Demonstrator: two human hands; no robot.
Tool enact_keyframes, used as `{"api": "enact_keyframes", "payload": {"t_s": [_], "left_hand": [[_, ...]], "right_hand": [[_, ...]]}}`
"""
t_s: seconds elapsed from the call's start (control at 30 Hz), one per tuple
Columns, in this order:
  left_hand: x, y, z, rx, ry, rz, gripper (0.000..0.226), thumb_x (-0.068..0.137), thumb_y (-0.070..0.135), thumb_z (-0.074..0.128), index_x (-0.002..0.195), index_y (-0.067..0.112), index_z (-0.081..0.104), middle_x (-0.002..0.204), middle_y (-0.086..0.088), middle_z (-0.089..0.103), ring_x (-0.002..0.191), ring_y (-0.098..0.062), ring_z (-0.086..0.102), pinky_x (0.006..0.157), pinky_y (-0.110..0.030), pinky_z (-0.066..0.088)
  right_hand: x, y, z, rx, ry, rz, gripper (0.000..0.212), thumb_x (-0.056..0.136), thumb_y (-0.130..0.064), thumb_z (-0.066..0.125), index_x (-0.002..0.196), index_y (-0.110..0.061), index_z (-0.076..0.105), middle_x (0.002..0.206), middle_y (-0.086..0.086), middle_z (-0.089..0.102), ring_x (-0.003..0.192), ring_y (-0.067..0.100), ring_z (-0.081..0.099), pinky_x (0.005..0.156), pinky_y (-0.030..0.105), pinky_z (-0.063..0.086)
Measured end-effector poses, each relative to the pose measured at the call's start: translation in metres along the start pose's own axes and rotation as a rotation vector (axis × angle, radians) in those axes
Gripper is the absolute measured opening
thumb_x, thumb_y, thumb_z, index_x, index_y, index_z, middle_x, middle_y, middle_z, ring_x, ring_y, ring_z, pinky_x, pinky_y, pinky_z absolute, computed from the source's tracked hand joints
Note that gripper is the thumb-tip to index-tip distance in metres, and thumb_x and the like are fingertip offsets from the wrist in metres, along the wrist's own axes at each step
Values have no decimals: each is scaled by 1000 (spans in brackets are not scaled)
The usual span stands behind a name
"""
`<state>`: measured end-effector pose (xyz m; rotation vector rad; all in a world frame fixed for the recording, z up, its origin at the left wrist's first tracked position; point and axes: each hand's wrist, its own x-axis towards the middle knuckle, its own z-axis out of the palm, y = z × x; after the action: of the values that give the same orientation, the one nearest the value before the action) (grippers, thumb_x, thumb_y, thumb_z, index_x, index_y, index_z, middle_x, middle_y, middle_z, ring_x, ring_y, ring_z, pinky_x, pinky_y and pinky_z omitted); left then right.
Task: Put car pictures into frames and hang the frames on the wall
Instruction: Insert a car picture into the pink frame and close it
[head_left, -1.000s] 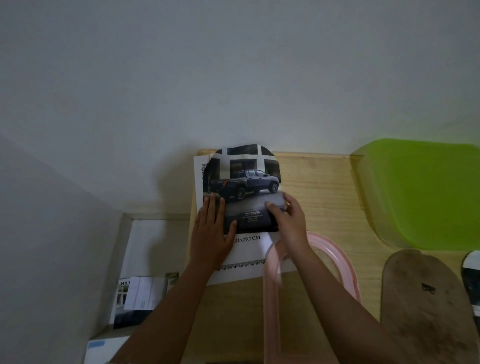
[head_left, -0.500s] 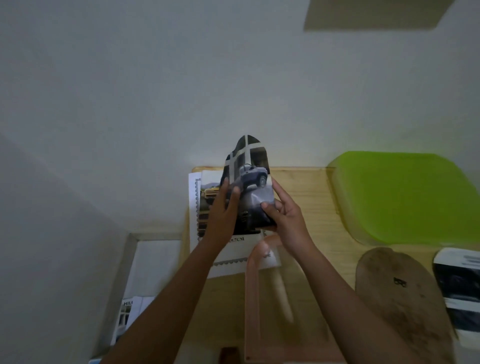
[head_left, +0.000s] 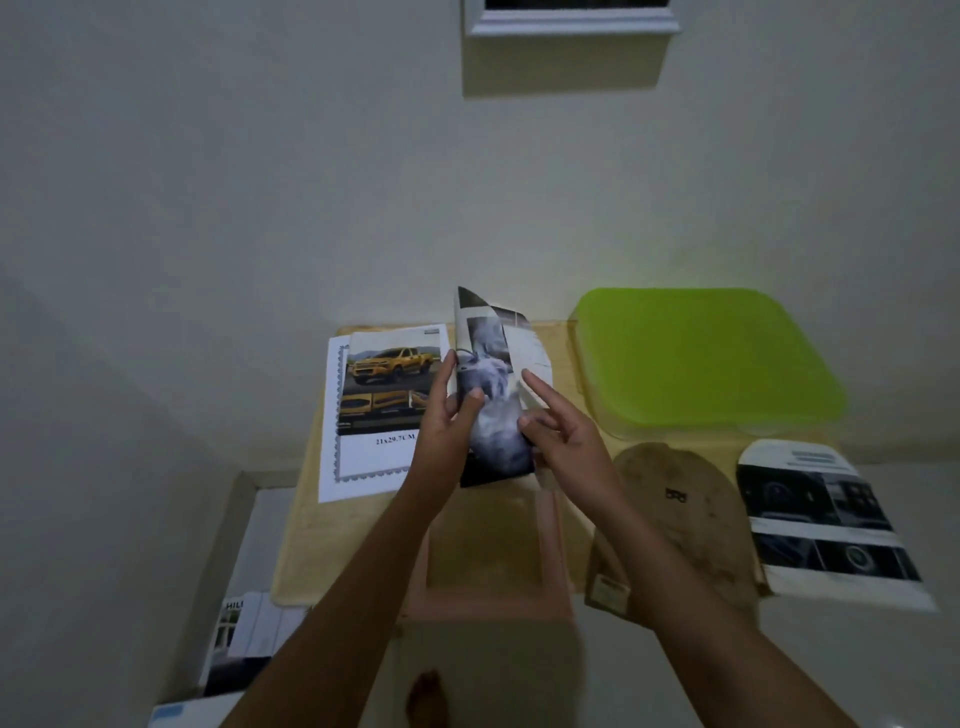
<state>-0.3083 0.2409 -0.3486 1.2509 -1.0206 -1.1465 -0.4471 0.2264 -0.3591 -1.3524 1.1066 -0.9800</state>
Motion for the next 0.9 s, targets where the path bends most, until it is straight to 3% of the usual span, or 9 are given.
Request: {"api": "enact_keyframes", "payload": {"t_s": [0.13, 0.23, 0.33, 0.43, 0.5, 0.6, 0.7, 0.8, 0.9], "left_hand": [[-26, -12, 4, -56, 44, -33, 53, 96, 15, 45, 143, 30, 25, 140, 5, 45, 118, -6, 52, 97, -26, 47], [-47, -16, 5, -119, 79, -80, 50, 96, 17, 45, 137, 39, 29, 122, 10, 58, 112, -13, 58, 95, -39, 49], [-65, -22, 4, -138, 94, -107, 51, 96, 17, 44, 140, 38, 27, 113, 18, 58, 108, -15, 60, 90, -38, 52], [-73, -34, -3, -99, 90, -162, 51, 97, 18, 42, 142, 35, 24, 138, -1, 46, 120, -23, 52, 96, -41, 48], [-75, -42, -11, -33, 62, -194, 44, 99, 21, 37, 138, 38, 27, 141, -5, 41, 120, -22, 50, 93, -36, 50], [-77, -52, -25, -8, 11, -301, 38, 100, 29, 33, 136, 42, 32, 120, -2, 58, 92, -12, 61, 68, -20, 53], [-78, -65, -40, -29, 1, -396, 33, 100, 28, 35, 132, 37, 43, 103, 3, 66, 80, -7, 67, 58, -17, 51], [-79, -75, -53, -37, -23, -394, 29, 100, 22, 36, 125, 28, 48, 94, -1, 67, 71, -6, 68, 57, -19, 53], [-75, -84, -63, 28, -46, -374, 29, 100, 17, 36, 126, 19, 50, 101, -2, 65, 86, -12, 65, 69, -20, 55]], "right_hand": [[-21, 15, -21, -62, 248, -14, 38, 91, -8, 55, 128, -16, 54, 99, 5, 67, 86, 12, 63, 76, 31, 56], [-33, 27, -28, -185, 251, 43, 42, 89, -20, 59, 130, -25, 51, 119, 0, 58, 103, 13, 56, 83, 28, 49], [-43, 32, -24, -69, 123, 156, 47, 89, -18, 60, 133, -28, 48, 112, 1, 62, 98, 16, 59, 72, 27, 49], [-47, 40, -16, -116, 115, 176, 50, 86, -11, 61, 133, -24, 49, 111, 0, 63, 100, 15, 58, 74, 24, 48], [-48, 47, -12, -180, 163, 181, 51, 85, -6, 61, 133, -18, 50, 107, -2, 56, 96, 12, 53, 72, 16, 45], [-48, 61, -8, -285, 202, 205, 50, 85, -1, 59, 132, -13, 50, 104, 2, 56, 93, 12, 52, 70, 17, 42], [-49, 79, -4, -363, 216, 233, 52, 84, 0, 59, 133, -12, 49, 102, 5, 61, 86, 17, 57, 75, 25, 47], [-52, 94, 2, -414, 235, 256, 53, 84, 0, 59, 134, -11, 47, 113, 12, 64, 93, 22, 60, 89, 37, 50], [-54, 105, 6, -474, 266, 267, 54, 84, -1, 58, 135, -10, 45, 121, 14, 61, 101, 24, 60, 93, 34, 47]]}}
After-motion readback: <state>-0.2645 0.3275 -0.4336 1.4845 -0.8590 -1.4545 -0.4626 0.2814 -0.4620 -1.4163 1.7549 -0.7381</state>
